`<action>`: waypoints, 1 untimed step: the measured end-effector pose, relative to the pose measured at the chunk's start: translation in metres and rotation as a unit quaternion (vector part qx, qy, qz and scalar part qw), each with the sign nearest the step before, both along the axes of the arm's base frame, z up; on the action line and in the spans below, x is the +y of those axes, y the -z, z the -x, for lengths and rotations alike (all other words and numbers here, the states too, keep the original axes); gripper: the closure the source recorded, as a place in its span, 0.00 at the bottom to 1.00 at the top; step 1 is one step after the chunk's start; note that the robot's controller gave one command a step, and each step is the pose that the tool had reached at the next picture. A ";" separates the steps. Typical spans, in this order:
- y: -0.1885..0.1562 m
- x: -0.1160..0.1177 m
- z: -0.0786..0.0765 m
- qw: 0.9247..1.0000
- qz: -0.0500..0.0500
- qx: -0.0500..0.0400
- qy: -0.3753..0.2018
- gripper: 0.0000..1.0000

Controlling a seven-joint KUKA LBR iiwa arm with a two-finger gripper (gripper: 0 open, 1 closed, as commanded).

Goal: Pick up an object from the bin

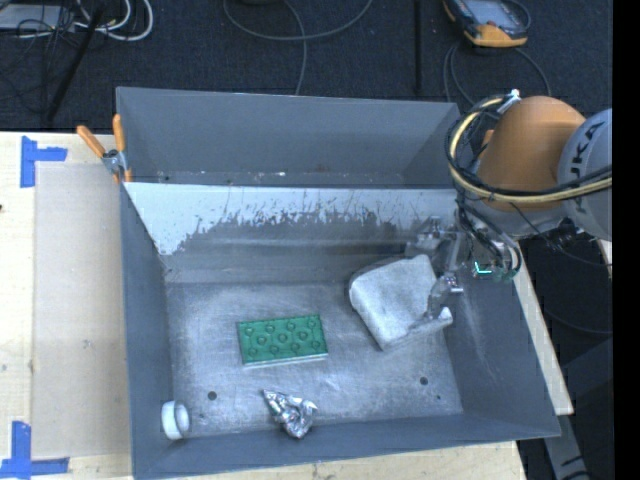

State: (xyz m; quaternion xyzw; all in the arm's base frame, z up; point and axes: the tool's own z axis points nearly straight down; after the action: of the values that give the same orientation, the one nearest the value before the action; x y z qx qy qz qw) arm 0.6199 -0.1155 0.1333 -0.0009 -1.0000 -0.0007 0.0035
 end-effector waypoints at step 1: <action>0.018 0.028 -0.004 1.000 0.002 -0.016 0.010 0.00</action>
Offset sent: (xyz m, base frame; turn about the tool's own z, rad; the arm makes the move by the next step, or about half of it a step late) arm -0.0083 0.0613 -0.0633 0.0289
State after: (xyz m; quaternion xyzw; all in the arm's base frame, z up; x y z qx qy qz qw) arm 0.6239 -0.0874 0.1152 -0.0106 -0.9999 0.0009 -0.0130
